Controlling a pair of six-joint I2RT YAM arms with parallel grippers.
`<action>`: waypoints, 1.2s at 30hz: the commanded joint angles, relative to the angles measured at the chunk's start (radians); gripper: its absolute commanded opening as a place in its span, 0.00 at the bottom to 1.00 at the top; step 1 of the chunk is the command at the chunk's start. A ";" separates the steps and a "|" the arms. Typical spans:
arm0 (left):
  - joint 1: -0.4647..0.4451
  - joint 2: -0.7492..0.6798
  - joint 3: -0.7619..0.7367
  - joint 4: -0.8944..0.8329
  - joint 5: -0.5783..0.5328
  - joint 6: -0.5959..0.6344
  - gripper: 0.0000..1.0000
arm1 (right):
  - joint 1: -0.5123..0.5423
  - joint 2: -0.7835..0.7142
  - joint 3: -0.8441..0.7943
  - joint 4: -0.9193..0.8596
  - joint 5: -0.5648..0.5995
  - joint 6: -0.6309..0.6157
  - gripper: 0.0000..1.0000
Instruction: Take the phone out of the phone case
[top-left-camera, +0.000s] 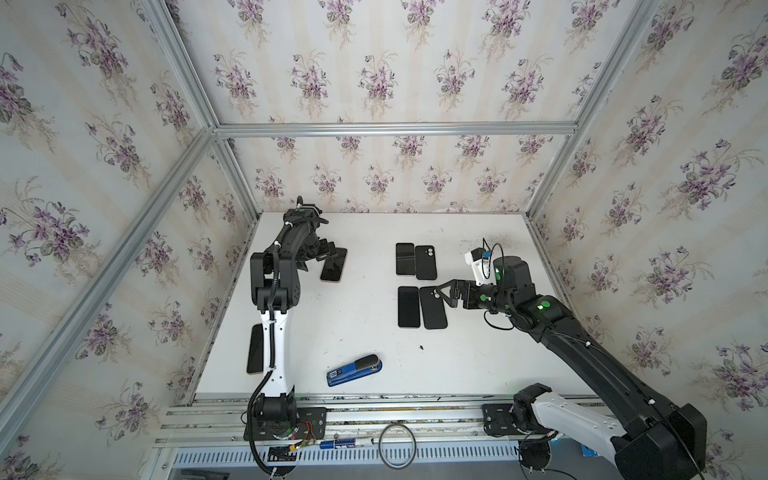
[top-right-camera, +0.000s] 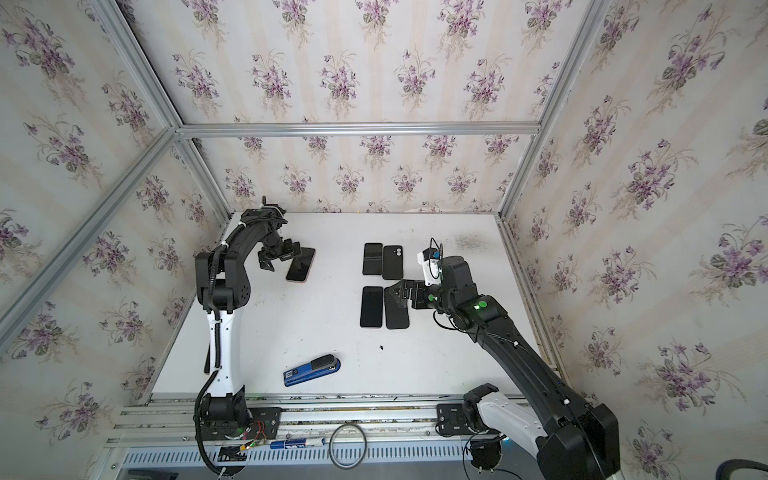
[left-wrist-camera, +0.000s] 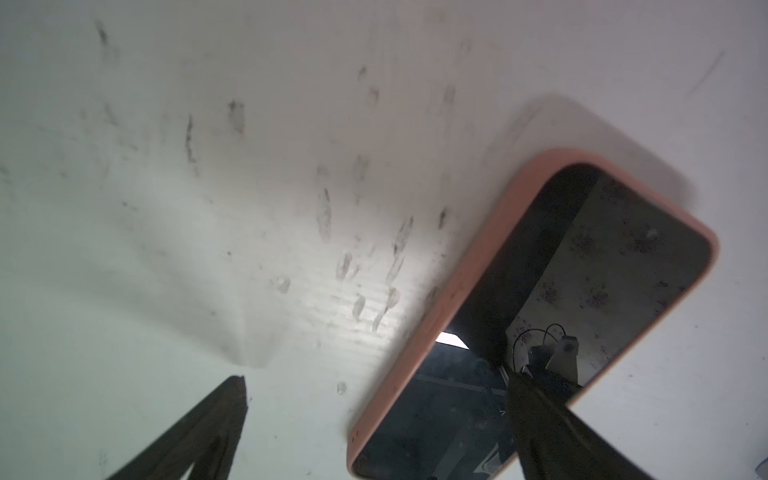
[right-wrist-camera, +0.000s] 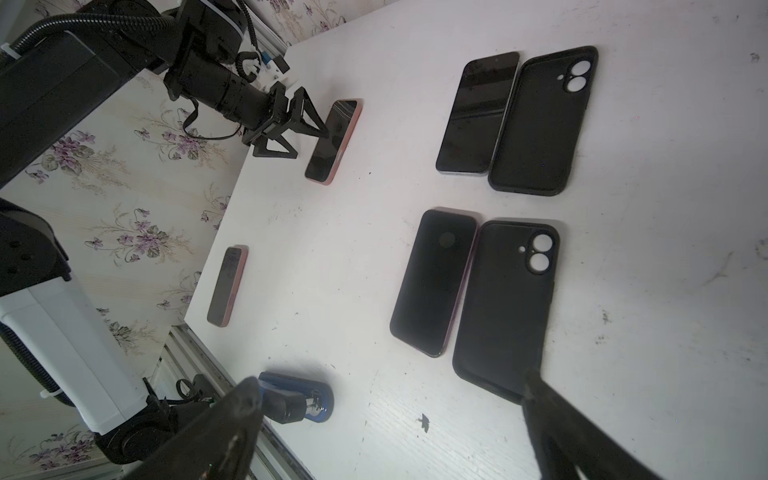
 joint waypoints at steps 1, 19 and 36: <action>-0.016 -0.036 -0.032 0.051 -0.047 0.022 1.00 | 0.003 0.001 0.009 0.008 0.004 -0.004 1.00; -0.139 -0.005 0.047 -0.031 -0.294 0.167 1.00 | 0.002 0.021 0.029 0.030 -0.016 0.018 1.00; -0.148 0.129 0.283 -0.178 -0.173 0.202 1.00 | 0.002 0.020 0.040 0.049 -0.034 0.044 1.00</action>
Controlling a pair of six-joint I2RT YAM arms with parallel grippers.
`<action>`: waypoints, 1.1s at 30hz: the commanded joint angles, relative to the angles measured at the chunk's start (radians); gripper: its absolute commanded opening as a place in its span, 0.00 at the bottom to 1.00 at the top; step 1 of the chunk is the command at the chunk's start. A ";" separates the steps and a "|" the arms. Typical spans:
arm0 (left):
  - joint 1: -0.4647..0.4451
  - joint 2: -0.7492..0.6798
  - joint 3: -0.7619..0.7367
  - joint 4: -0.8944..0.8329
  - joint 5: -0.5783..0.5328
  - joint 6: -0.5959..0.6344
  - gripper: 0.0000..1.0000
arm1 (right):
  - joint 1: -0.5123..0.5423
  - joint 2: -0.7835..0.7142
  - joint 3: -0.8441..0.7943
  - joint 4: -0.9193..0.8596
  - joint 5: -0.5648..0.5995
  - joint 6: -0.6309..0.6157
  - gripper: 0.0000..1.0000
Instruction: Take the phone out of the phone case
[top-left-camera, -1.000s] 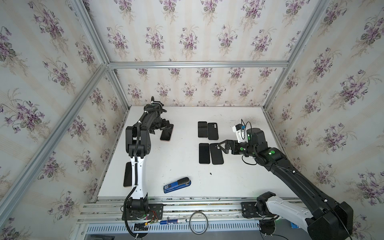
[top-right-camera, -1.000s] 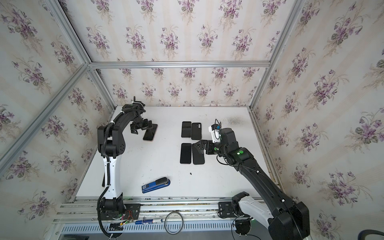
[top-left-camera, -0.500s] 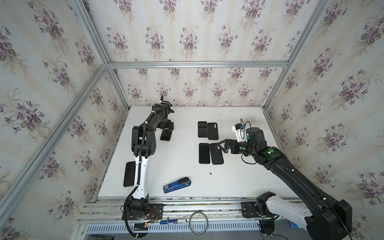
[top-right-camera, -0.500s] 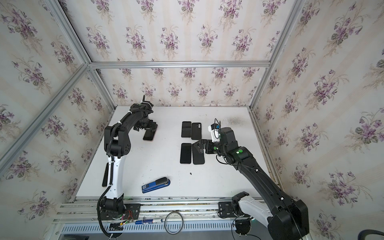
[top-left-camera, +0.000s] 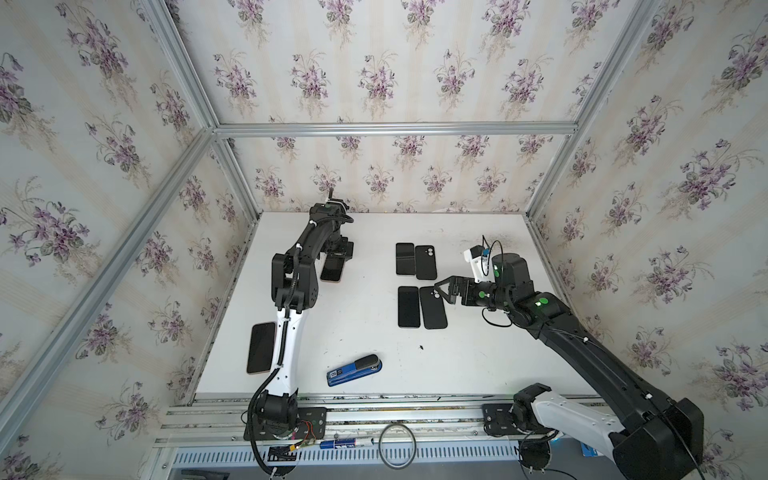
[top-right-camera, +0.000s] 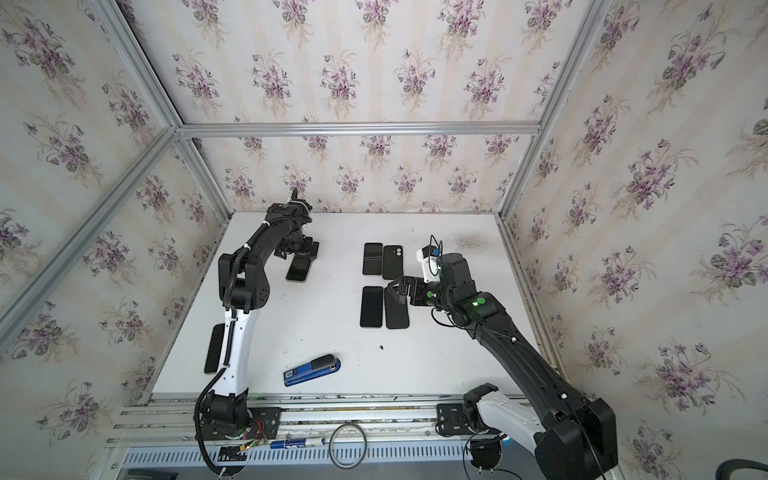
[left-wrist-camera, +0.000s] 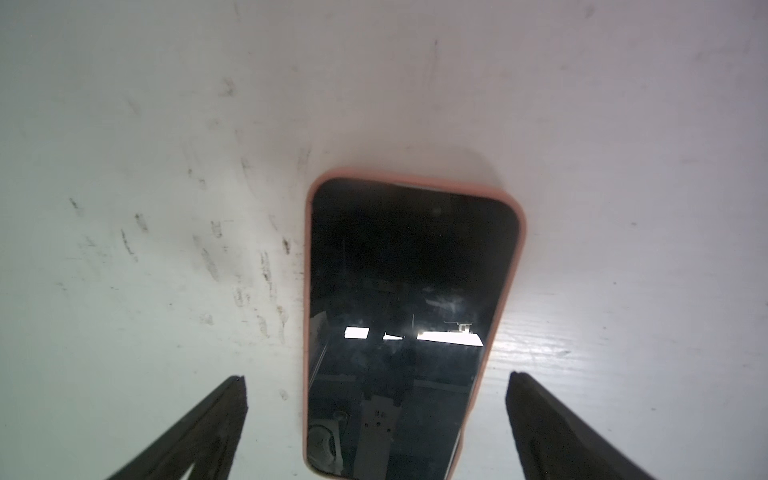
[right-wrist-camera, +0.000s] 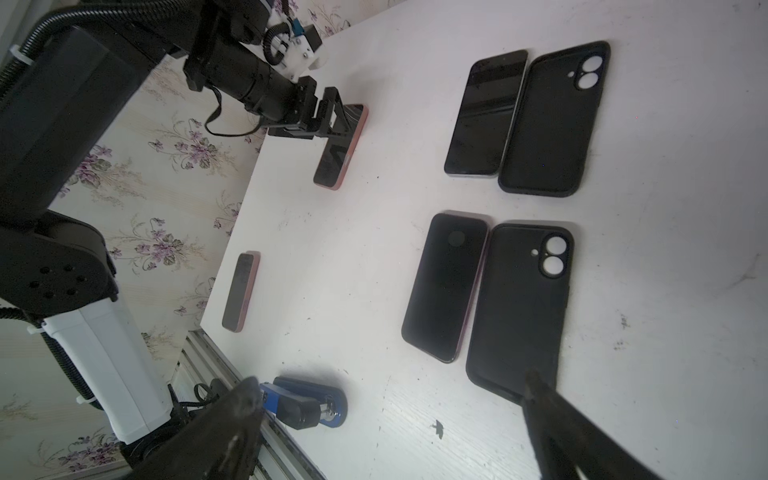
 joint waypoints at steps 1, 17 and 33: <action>0.000 0.011 0.029 -0.067 0.016 0.000 1.00 | 0.002 -0.004 0.020 0.031 -0.015 0.006 1.00; 0.006 -0.011 -0.053 -0.093 0.109 0.011 0.99 | 0.002 0.070 0.064 0.071 -0.047 -0.024 1.00; 0.014 -0.027 -0.094 -0.099 0.128 0.001 0.93 | -0.001 0.053 0.105 0.006 -0.054 -0.071 1.00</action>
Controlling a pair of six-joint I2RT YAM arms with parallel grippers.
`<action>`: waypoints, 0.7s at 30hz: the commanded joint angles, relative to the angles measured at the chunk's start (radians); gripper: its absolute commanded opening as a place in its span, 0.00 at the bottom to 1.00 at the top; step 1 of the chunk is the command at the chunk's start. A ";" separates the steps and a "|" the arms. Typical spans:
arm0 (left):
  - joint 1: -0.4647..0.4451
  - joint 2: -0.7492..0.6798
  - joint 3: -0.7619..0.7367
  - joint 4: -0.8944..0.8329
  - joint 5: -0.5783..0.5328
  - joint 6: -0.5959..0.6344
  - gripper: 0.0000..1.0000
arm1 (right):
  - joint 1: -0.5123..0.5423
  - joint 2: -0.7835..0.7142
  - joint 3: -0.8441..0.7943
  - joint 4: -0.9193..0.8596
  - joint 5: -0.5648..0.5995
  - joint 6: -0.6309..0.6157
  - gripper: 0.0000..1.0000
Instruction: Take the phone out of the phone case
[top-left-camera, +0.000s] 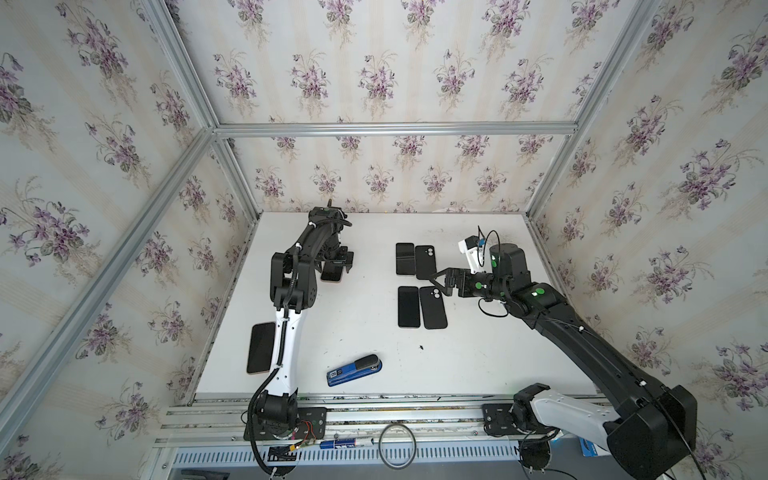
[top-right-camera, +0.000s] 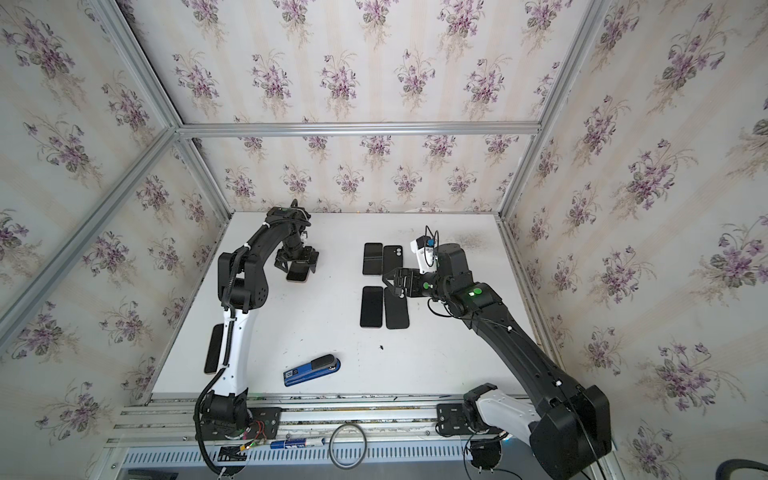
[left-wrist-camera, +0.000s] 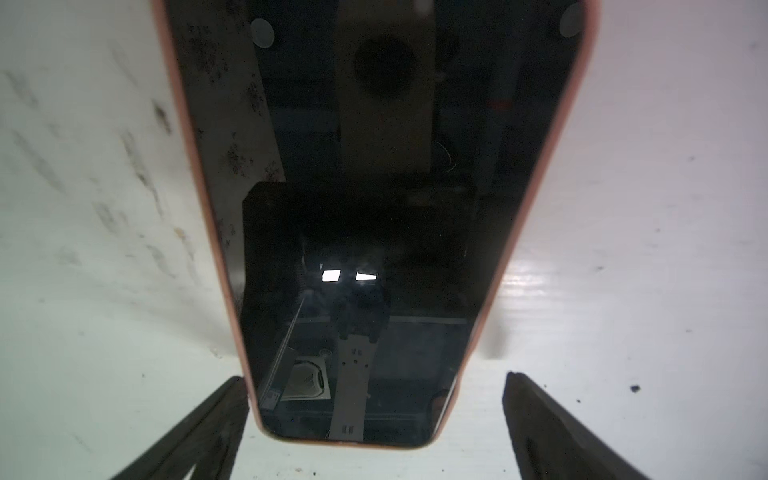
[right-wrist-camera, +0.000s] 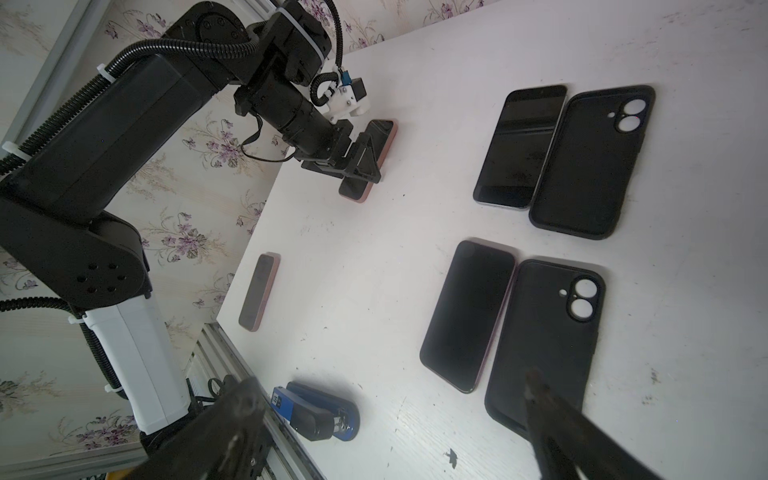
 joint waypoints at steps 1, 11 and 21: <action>0.000 -0.012 -0.006 -0.019 0.012 0.001 0.88 | -0.001 -0.020 0.027 -0.025 0.007 -0.029 1.00; 0.001 -0.016 -0.023 -0.039 0.017 0.013 0.75 | -0.027 -0.110 0.002 -0.075 0.034 -0.042 1.00; -0.004 -0.014 -0.024 -0.071 0.019 0.016 0.73 | -0.029 -0.126 0.016 -0.085 0.033 -0.031 1.00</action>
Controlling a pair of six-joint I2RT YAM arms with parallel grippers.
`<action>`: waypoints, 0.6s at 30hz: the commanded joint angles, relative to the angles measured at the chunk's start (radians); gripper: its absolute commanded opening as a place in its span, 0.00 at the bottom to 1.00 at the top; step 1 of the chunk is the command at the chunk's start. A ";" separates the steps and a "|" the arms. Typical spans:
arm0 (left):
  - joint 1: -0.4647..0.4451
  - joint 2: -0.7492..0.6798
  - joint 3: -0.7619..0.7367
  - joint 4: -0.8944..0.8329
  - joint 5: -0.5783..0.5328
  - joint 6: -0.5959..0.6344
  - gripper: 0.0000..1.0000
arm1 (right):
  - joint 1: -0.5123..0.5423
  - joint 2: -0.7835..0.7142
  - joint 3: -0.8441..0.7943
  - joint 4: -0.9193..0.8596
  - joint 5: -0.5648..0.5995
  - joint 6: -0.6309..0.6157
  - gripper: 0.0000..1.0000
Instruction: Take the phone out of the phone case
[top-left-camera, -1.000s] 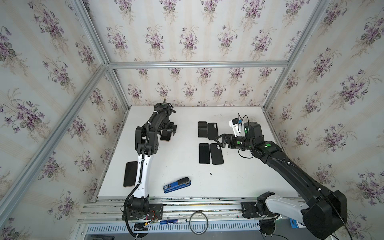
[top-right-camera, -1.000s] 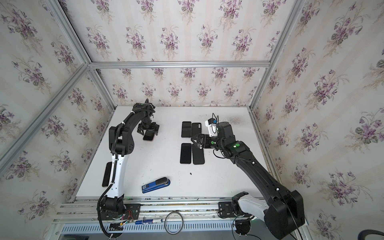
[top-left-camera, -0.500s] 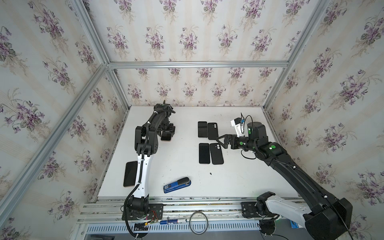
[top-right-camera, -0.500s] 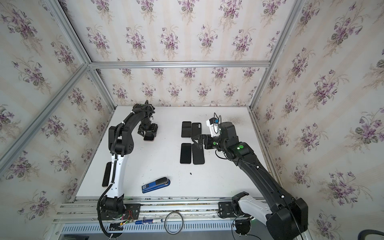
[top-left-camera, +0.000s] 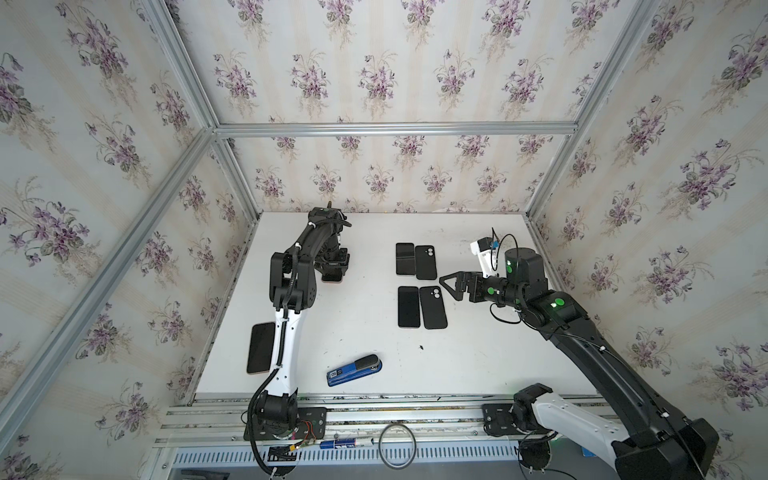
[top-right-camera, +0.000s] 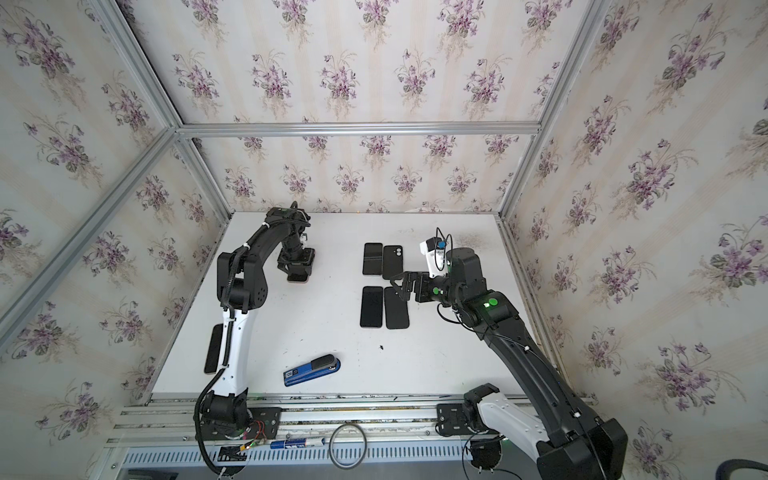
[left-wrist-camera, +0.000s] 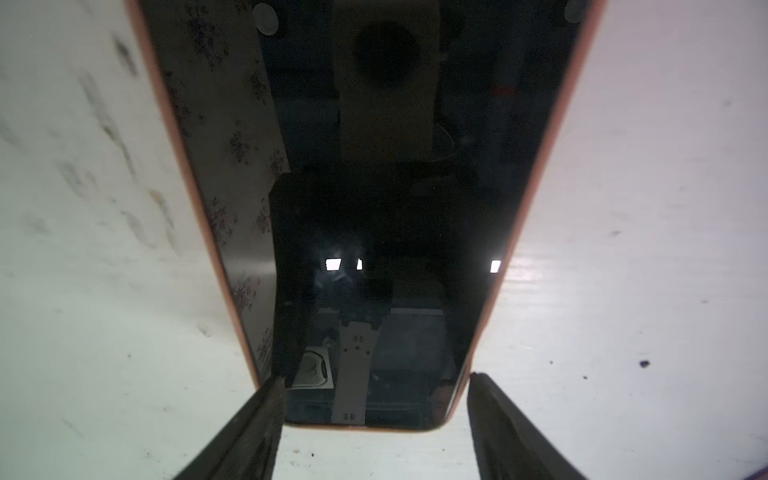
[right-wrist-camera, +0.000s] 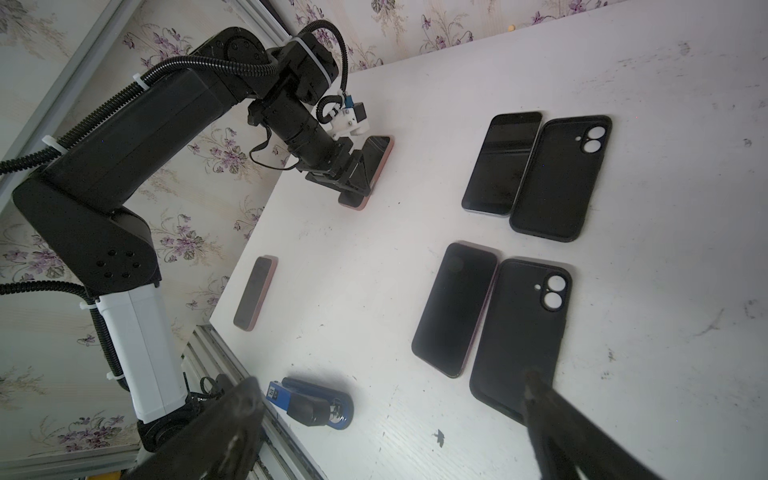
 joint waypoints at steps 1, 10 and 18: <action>-0.003 -0.005 -0.007 -0.031 0.003 0.007 0.73 | -0.001 -0.008 0.013 0.002 0.009 0.002 1.00; -0.006 -0.082 -0.107 0.034 -0.074 -0.035 0.97 | -0.001 -0.016 0.018 0.001 0.011 0.012 1.00; 0.002 -0.033 -0.044 0.008 -0.027 -0.026 1.00 | -0.001 -0.040 0.015 -0.011 0.025 0.011 1.00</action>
